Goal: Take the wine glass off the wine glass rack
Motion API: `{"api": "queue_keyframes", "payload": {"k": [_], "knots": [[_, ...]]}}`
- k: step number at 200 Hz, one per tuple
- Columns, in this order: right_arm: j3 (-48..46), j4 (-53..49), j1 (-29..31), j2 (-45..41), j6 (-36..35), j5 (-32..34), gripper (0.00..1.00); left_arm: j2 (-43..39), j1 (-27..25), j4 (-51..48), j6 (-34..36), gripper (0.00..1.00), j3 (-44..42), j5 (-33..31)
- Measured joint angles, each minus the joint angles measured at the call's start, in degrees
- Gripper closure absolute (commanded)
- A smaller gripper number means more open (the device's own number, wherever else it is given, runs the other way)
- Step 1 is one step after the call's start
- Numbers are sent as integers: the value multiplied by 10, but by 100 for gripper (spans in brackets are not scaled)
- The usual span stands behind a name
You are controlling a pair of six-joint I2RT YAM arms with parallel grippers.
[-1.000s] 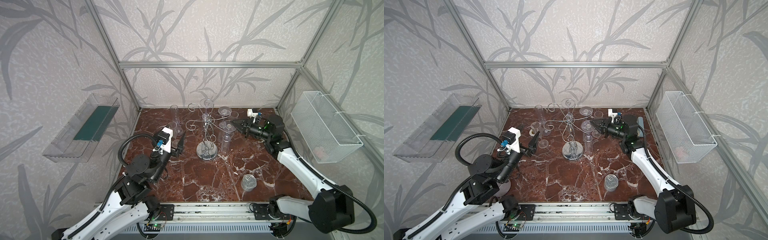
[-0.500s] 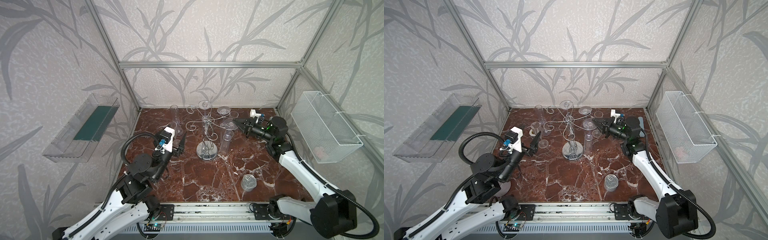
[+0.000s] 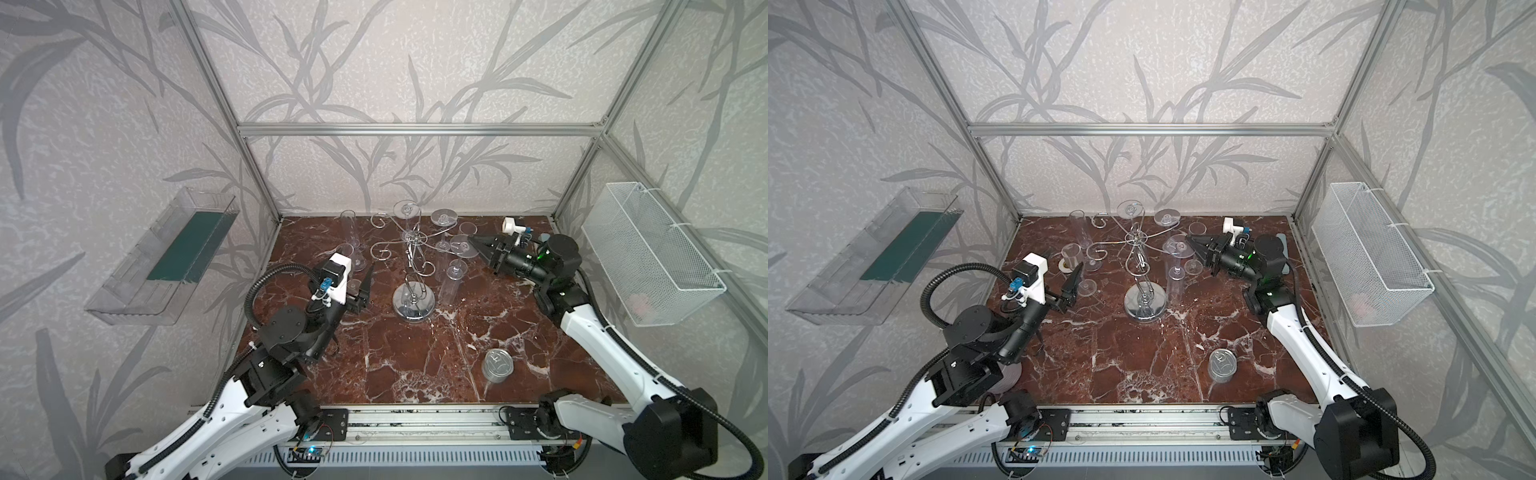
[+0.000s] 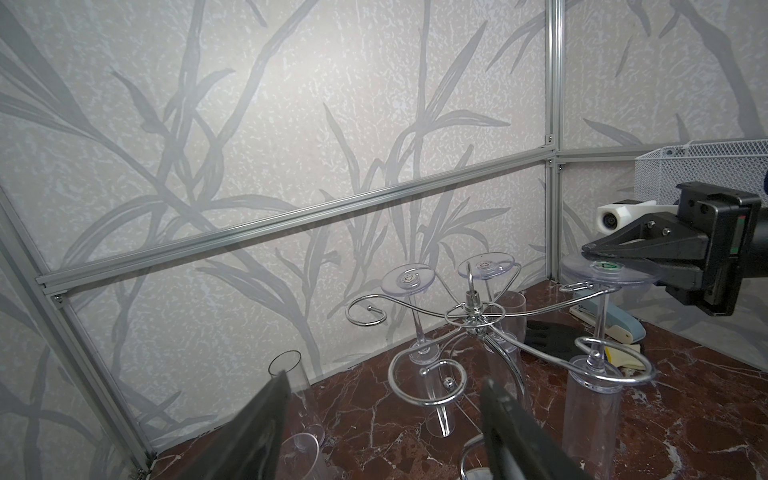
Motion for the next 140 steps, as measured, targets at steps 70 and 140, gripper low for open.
{"api": "queue_keyframes", "payload": {"k": [70, 140], "knots": [[7, -21, 9, -17, 2, 4, 100, 0, 0, 0, -5, 26, 0, 0], [42, -24, 46, 15, 4, 16, 100, -10, 0, 0, -6, 26, 0, 0]]}}
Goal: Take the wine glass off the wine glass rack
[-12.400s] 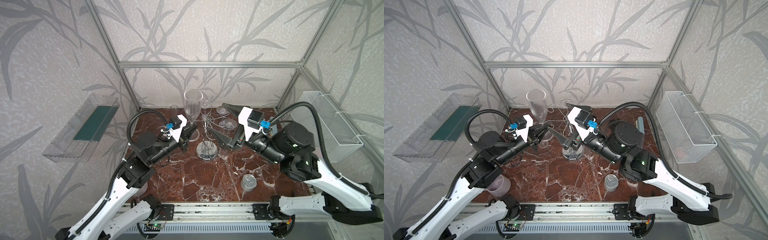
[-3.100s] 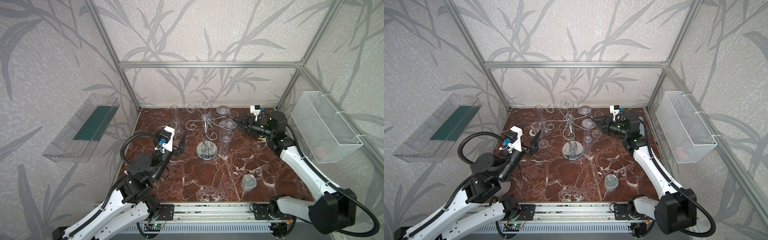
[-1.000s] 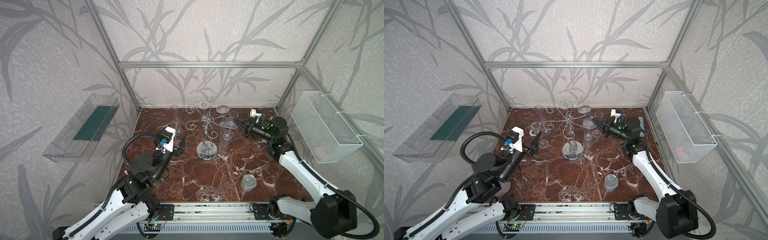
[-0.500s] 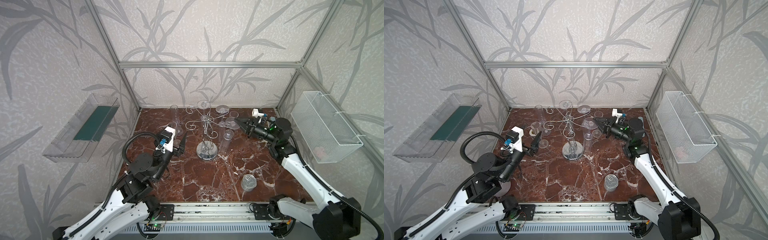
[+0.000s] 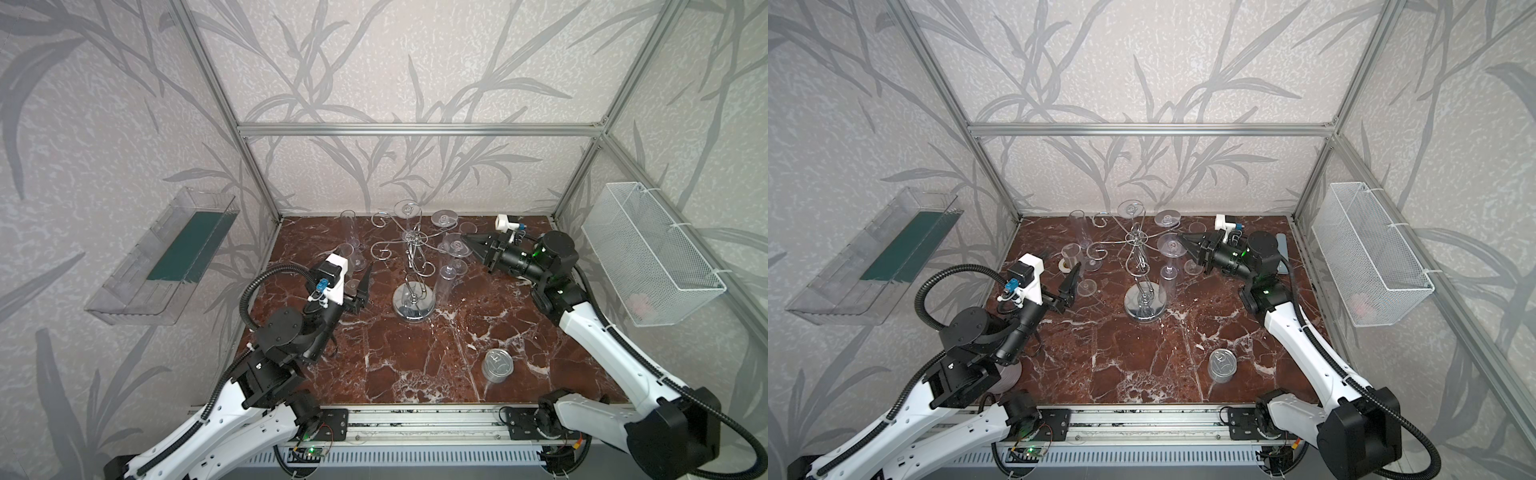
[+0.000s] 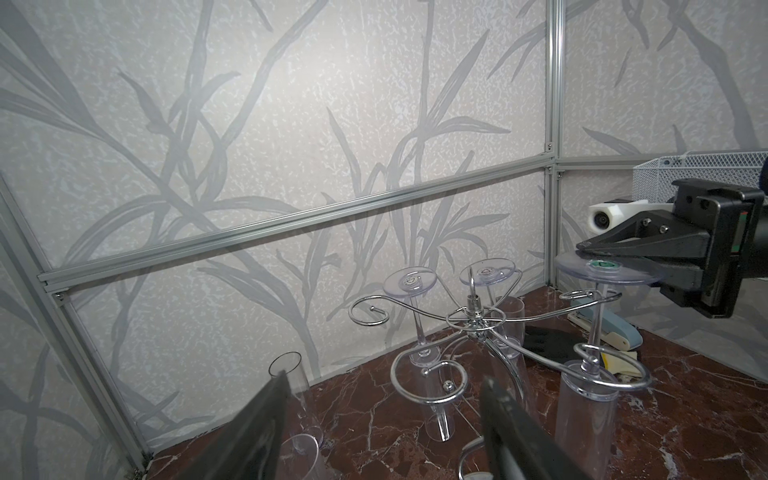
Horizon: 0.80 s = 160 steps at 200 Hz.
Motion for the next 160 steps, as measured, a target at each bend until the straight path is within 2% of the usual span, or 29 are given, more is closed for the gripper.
{"api": "queue_keyframes", "payload": {"k": [102, 160], "knots": [[19, 9, 7, 48, 11, 43, 100, -20, 0, -7, 0, 26, -2, -8], [19, 12, -9, 62, 23, 55, 100, -27, 0, -17, 1, 26, -3, -13]]}}
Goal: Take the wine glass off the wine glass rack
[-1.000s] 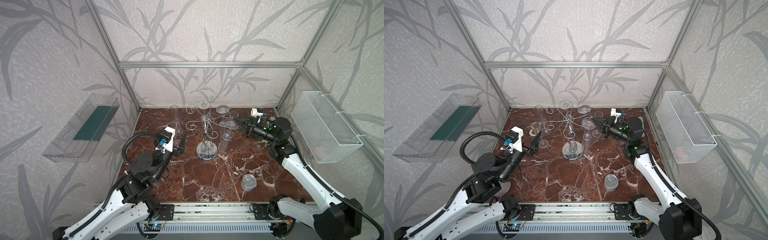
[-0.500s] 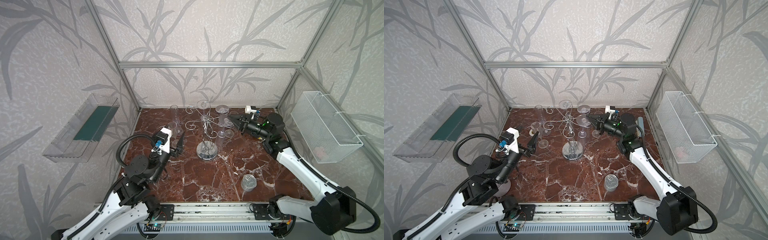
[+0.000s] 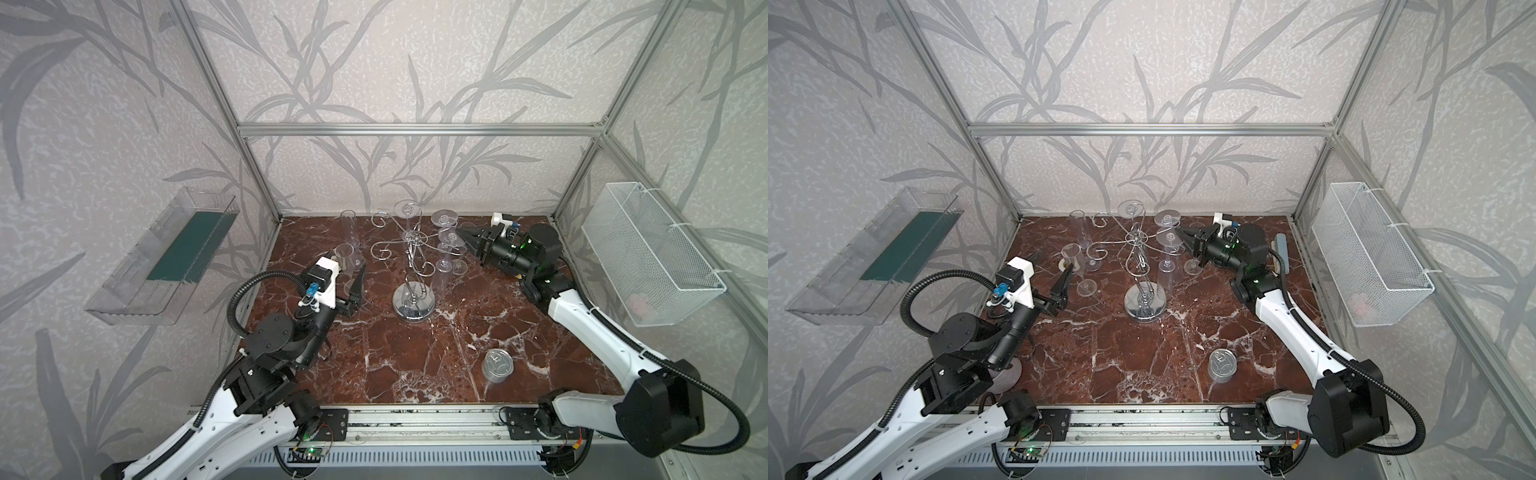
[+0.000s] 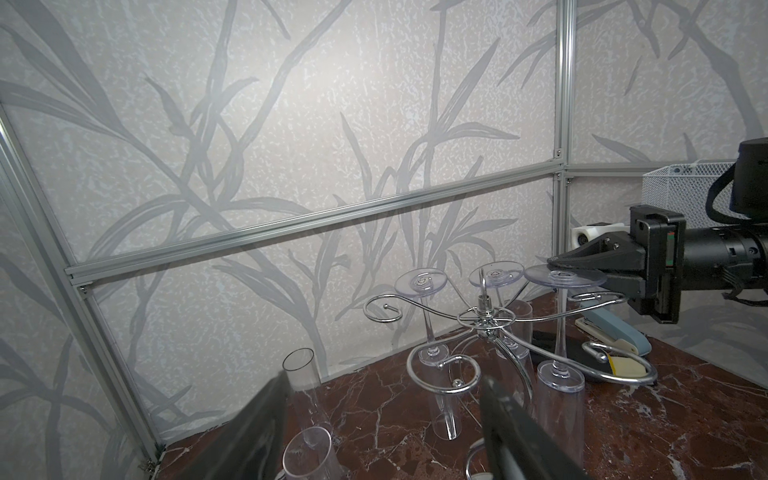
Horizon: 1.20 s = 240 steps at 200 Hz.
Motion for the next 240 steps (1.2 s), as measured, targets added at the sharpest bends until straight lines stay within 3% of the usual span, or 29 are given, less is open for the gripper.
{"api": "queue_keyframes", "payload": {"k": [109, 161, 202, 240], "knots": [[-35, -18, -71, -56, 10, 11, 100, 1, 0, 0, 0, 26, -1, -2], [-64, -80, -113, -114, -9, 25, 100, 1, 0, 0, 0, 26, -1, -2], [-69, -145, -137, -167, -53, 63, 100, 1, 0, 0, 0, 26, -1, -3], [-40, -234, -138, -197, -155, 104, 100, -7, 0, 0, 0, 26, -1, -4]]}}
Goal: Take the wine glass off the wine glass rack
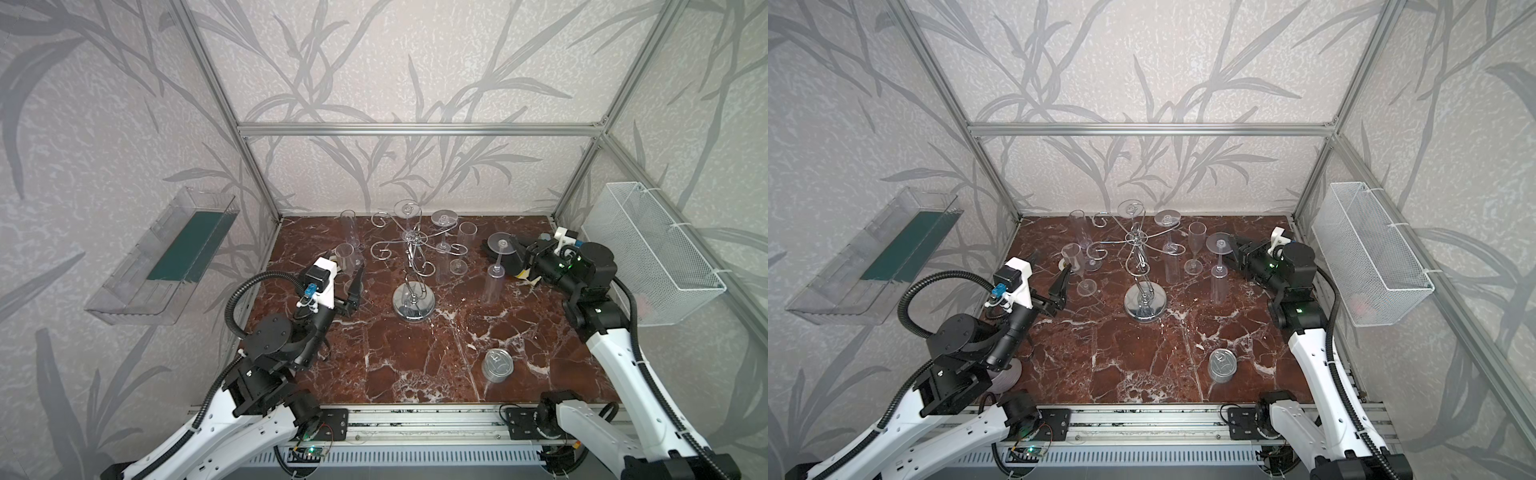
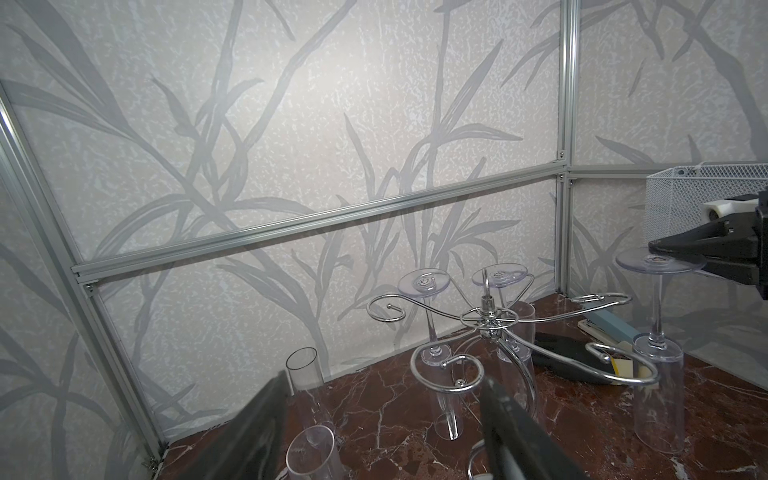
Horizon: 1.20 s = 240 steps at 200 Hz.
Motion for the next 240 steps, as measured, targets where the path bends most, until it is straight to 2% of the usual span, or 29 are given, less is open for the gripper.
{"api": "queue_keyframes", "payload": {"k": [43, 100, 141, 195, 240], "knots": [[58, -63, 0, -36, -135, 33, 100, -2, 0, 0, 0, 26, 0, 0], [68, -79, 24, -66, -302, 42, 100, 5, 0, 1, 0, 26, 0, 2], [73, -82, 114, -76, -440, 61, 100, 18, 0, 2, -1, 26, 0, 7], [114, -107, 269, -59, -632, 129, 100, 21, 0, 4, -12, 26, 0, 12], [147, -143, 345, -27, -752, 177, 100, 22, 0, 2, -29, 24, 2, 27]]}}
